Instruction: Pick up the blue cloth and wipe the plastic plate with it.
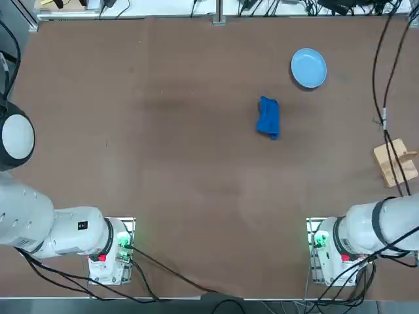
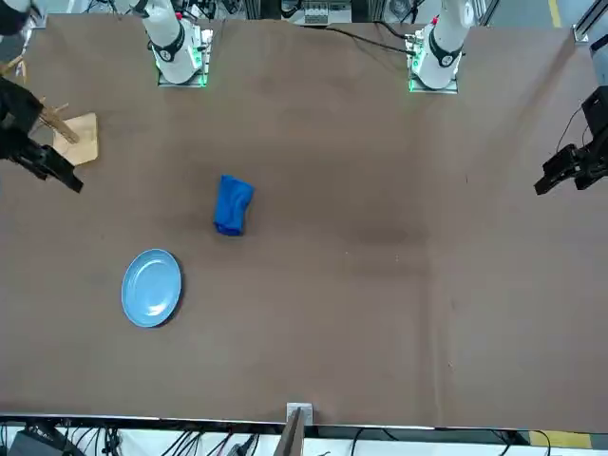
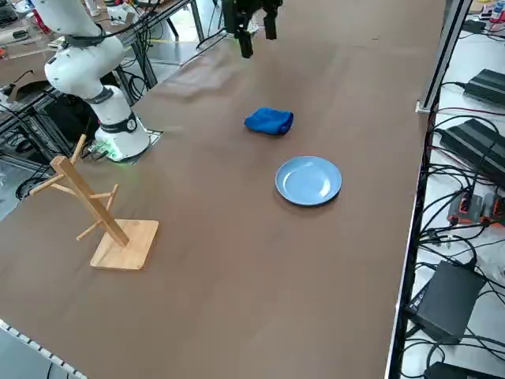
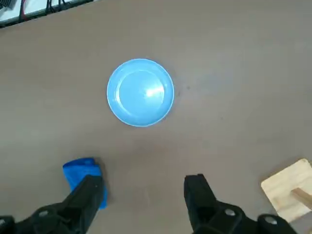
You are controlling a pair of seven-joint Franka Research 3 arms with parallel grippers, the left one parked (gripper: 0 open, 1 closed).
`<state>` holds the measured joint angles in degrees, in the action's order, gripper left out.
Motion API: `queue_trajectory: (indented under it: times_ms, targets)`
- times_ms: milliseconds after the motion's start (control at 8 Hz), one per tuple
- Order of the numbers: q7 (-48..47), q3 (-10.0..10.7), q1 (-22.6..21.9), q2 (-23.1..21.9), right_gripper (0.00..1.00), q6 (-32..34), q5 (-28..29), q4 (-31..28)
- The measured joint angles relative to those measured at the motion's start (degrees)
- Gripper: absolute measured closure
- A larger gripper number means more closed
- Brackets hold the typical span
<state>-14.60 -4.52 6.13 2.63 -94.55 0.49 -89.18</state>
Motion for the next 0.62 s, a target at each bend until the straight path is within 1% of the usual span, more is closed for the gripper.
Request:
queue_trajectory:
  times_ms: [250,625]
  targets:
    - [0.21,0.03,-0.09,0.0,0.0,3.52,-0.1,1.28]
    - [0.63,-0.25,-0.11,0.0,0.0,4.63,-0.14,1.46]
